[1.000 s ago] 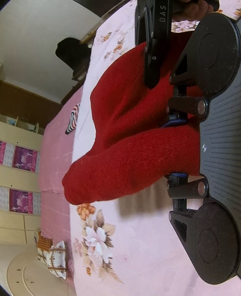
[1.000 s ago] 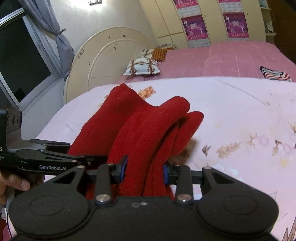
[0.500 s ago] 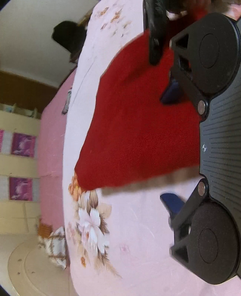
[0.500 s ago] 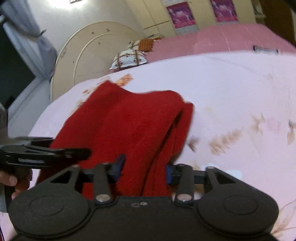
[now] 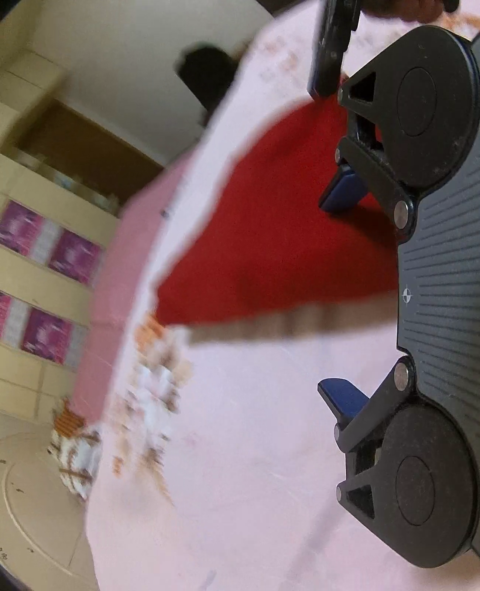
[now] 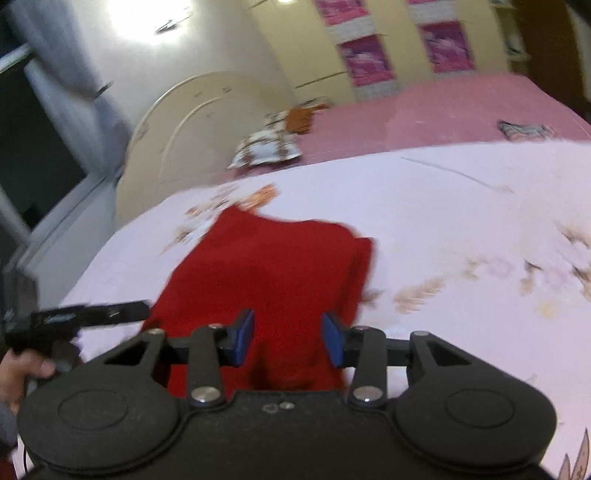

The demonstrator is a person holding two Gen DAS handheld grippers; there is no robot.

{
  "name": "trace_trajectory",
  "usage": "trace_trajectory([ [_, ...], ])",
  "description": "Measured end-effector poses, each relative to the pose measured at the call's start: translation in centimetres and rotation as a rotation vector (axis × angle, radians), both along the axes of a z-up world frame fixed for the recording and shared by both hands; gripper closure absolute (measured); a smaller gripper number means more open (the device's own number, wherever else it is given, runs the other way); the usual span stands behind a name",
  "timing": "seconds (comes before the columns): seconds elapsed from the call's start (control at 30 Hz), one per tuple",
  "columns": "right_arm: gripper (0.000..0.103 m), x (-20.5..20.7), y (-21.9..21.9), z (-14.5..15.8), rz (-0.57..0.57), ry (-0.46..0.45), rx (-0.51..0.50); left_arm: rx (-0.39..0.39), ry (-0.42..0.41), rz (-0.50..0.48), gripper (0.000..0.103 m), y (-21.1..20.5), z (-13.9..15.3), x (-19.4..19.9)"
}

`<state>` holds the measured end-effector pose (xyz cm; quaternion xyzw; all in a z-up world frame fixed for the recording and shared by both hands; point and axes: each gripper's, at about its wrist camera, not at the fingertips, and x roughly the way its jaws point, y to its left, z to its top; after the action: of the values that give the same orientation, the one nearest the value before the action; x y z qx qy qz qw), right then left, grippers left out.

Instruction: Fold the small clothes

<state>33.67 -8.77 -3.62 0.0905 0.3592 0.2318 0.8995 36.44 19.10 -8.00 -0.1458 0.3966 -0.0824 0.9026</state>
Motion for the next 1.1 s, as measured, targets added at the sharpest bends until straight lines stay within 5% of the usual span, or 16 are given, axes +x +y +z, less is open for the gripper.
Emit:
trace_trajectory([
  [0.1,0.093,0.8,1.8,-2.4,-0.029,0.04,-0.217,0.02,-0.003,0.013,0.007,0.0,-0.3,-0.3],
  [0.4,0.076,-4.0,2.7,0.7,-0.02,-0.035,-0.206,0.179,-0.064,-0.07,0.007,-3.3,2.0,-5.8],
  [0.53,0.078,-4.6,4.2,-2.6,-0.029,0.024,-0.375,0.215,-0.002,-0.05,0.007,-3.4,0.2,-7.4],
  [0.63,0.072,-4.4,1.8,-2.4,-0.122,0.105,-0.236,0.212,-0.023,-0.018,0.007,-2.9,1.8,-9.7],
  [0.77,0.071,-8.0,1.3,1.3,-0.149,-0.025,-0.167,0.227,-0.106,0.0,0.007,-3.1,4.8,-13.6],
  [1.1,0.015,-18.8,3.1,5.7,-0.127,-0.119,-0.182,0.239,-0.193,0.01,0.0,-5.0,10.4,-23.8],
])
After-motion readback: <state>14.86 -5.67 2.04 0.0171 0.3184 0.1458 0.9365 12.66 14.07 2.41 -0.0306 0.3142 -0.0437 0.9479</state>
